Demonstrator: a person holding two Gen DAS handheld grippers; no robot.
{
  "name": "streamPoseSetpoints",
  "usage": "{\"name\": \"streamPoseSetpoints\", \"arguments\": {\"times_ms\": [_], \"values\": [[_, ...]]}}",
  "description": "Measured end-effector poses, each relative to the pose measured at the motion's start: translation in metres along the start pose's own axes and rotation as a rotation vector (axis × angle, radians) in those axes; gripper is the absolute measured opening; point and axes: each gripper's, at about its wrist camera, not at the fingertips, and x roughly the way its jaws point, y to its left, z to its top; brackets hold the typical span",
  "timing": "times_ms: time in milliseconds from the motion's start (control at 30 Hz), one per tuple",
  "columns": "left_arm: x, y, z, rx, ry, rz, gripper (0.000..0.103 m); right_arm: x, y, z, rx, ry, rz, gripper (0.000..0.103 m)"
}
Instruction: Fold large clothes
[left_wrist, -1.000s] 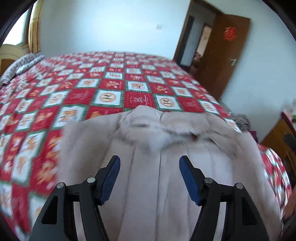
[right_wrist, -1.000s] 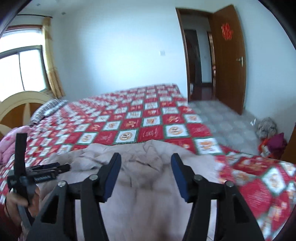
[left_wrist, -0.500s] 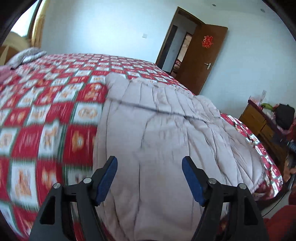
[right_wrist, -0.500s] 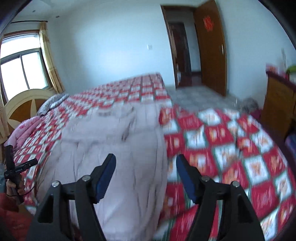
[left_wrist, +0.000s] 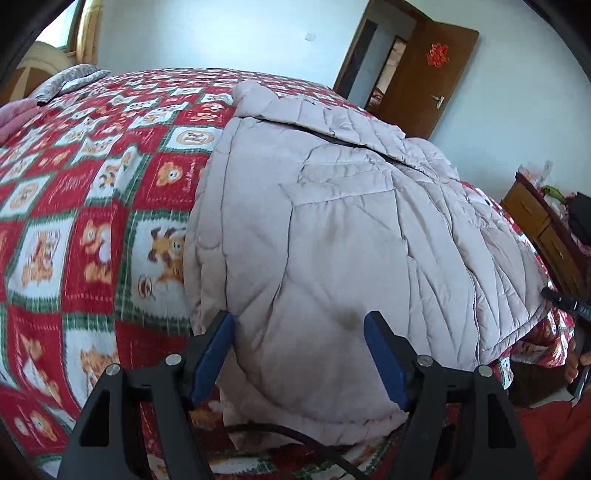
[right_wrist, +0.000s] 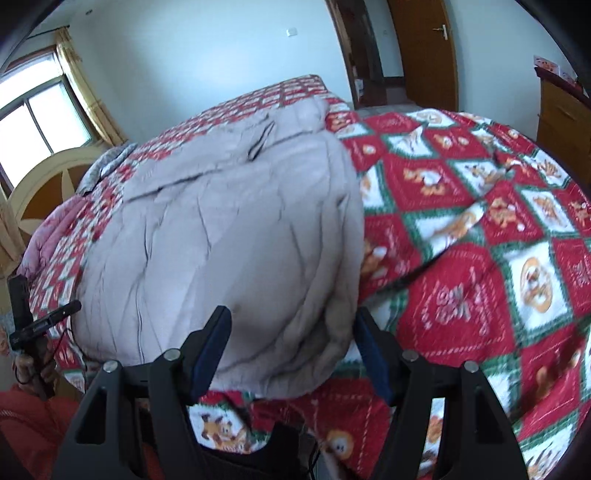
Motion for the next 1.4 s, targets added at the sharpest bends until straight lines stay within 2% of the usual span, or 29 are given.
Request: {"name": "streamPoseSetpoints", "arguments": {"times_ms": [67, 167, 233, 333, 400, 467, 533, 633, 700, 733, 767, 800, 867, 933, 1033, 1167, 1267, 1400], "values": [[-0.002, 0.001, 0.001, 0.006, 0.002, 0.022, 0.074, 0.0, 0.005, -0.003, -0.019, -0.007, 0.001, 0.07], [-0.014, 0.006, 0.004, 0.029, -0.043, 0.087, 0.074, 0.002, 0.011, -0.005, -0.051, 0.005, 0.035, 0.062], [-0.017, 0.015, 0.003, 0.007, -0.044, 0.089, 0.074, 0.004, 0.013, -0.007, -0.058, 0.009, 0.042, 0.062], [-0.016, 0.032, -0.002, -0.091, -0.021, 0.024, 0.074, 0.003, 0.014, -0.009, -0.067, -0.003, 0.069, 0.062], [-0.012, 0.039, -0.006, -0.16, -0.005, -0.071, 0.074, 0.004, 0.016, -0.009, -0.068, 0.001, 0.118, 0.062], [-0.002, 0.039, -0.009, -0.204, 0.036, -0.152, 0.074, 0.008, 0.019, -0.009, -0.077, -0.003, 0.126, 0.062], [0.006, 0.033, -0.014, -0.188, 0.065, -0.161, 0.074, 0.012, 0.022, -0.007, -0.092, -0.01, 0.115, 0.063], [0.005, 0.029, -0.02, -0.155, 0.051, -0.158, 0.074, 0.015, 0.025, -0.004, -0.094, -0.008, 0.119, 0.064], [0.003, 0.03, -0.02, -0.171, 0.041, -0.182, 0.073, 0.015, 0.024, -0.003, -0.089, -0.011, 0.126, 0.064], [0.002, 0.032, -0.02, -0.188, 0.033, -0.197, 0.063, 0.014, 0.024, -0.004, -0.088, -0.021, 0.123, 0.062], [0.002, 0.032, -0.02, -0.191, 0.032, -0.198, 0.045, 0.015, 0.023, -0.005, -0.093, -0.028, 0.106, 0.052], [0.002, 0.032, -0.019, -0.187, 0.038, -0.188, 0.04, 0.017, 0.022, -0.005, -0.102, -0.025, 0.071, 0.031], [0.002, 0.031, -0.018, -0.177, 0.037, -0.178, 0.026, 0.018, 0.016, -0.005, -0.078, -0.03, 0.082, 0.022], [-0.002, 0.031, -0.014, -0.189, 0.009, -0.209, 0.017, 0.017, 0.011, -0.003, -0.042, -0.019, 0.109, 0.019], [-0.021, 0.032, -0.004, -0.213, -0.082, -0.29, 0.012, 0.011, 0.006, -0.001, 0.015, -0.022, 0.184, 0.016], [-0.057, 0.02, 0.012, -0.165, -0.225, -0.355, 0.011, -0.015, 0.007, 0.011, 0.066, -0.092, 0.299, 0.014], [-0.078, 0.008, 0.022, -0.106, -0.281, -0.368, 0.011, -0.036, 0.012, 0.019, 0.068, -0.136, 0.362, 0.014], [-0.101, -0.003, 0.028, -0.07, -0.347, -0.444, 0.011, -0.064, 0.021, 0.027, 0.049, -0.187, 0.403, 0.014]]}}
